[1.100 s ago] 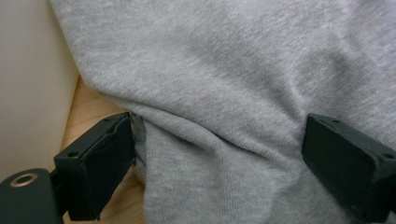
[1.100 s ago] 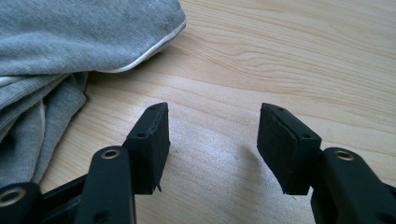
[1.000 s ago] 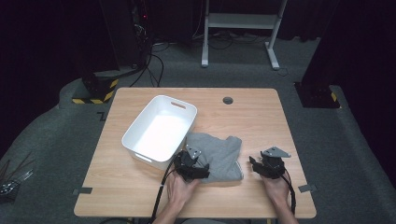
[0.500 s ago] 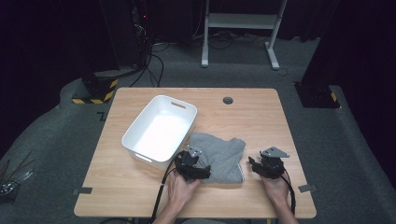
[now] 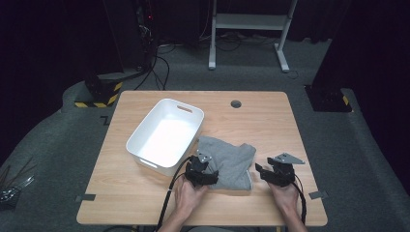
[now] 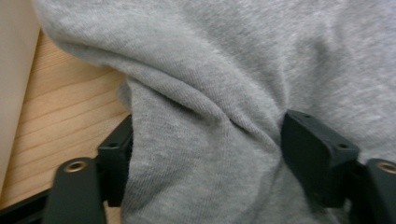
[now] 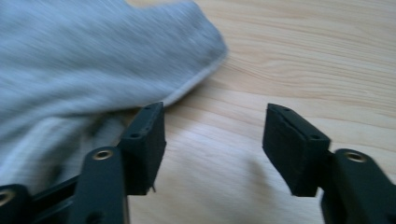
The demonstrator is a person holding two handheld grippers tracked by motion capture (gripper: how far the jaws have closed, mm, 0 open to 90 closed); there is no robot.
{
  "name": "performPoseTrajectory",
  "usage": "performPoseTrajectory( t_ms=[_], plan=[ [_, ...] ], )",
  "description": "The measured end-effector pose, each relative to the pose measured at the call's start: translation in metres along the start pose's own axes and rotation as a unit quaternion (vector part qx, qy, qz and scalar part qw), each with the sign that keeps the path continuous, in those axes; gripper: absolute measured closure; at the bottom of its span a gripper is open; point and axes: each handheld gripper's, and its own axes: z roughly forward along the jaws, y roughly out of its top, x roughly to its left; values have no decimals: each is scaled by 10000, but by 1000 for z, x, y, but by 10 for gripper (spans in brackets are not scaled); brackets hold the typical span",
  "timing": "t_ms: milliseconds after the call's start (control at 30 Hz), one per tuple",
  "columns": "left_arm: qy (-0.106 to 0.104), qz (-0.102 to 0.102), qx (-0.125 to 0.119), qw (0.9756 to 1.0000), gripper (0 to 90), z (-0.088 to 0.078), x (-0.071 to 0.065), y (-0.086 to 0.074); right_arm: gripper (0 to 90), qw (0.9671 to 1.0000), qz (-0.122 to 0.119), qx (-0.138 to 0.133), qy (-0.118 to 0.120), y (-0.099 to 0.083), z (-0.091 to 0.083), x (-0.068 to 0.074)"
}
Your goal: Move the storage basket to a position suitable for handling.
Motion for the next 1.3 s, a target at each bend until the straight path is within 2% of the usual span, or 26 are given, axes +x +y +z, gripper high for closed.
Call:
performPoseTrajectory(
  t_ms=[100,233,333,367,467,500,600,667,700,767,1000,1067,1100,1133,1167,1233,1267,1300],
  plan=[
    [-82,-2,-20,10000,372,-1,-2,0,287,9992,73,-174,346,3,-10,14],
    [-114,-18,-26,9999,412,-2,-2,0,237,9979,112,-175,619,2,-15,29],
    [-122,-14,-35,9999,442,-2,-3,-1,213,9974,116,-94,706,1,-13,35],
    [-153,-20,-42,9999,452,-2,-2,-1,193,9972,92,21,742,0,-10,42],
    [-204,-27,-38,9998,483,-3,-2,-1,178,9966,53,161,804,0,-4,46],
    [-232,-34,-36,9997,492,-3,-2,-1,173,9960,85,308,835,1,2,50],
    [-274,-22,-48,9996,523,-3,-1,-1,174,9955,119,414,848,1,7,51],
    [-307,-44,-60,9995,545,-3,-1,-1,210,9939,194,602,901,1,13,50],
    [-324,-28,-60,9995,545,-3,-1,-1,210,9939,194,602,901,1,13,50],
    [-450,-54,-76,9989,582,-3,0,-2,260,9936,15,578,969,0,16,53],
    [-670,-74,-166,9976,669,-3,4,-4,300,9929,-52,532,1065,1,19,52],
    [-618,65,-183,9979,681,-5,3,-3,303,9927,-55,526,1086,1,19,52],
    [-590,142,-181,9980,698,-5,1,-2,331,9921,-58,537,1131,1,19,51],
    [-590,142,-181,9980,701,-5,1,-2,331,9921,-58,537,1131,1,19,51],
    [-583,191,-183,9980,705,-5,1,-1,392,9913,-43,540,1202,1,19,51],
    [-610,175,-171,9978,708,-6,1,-1,452,9907,-49,577,1232,1,19,53],
    [-610,175,-171,9978,710,-6,1,-1,452,9907,-49,577,1232,1,19,53],
    [-592,229,-180,9978,712,-6,1,-1,519,9902,-52,584,1265,2,19,54]
  ],
)
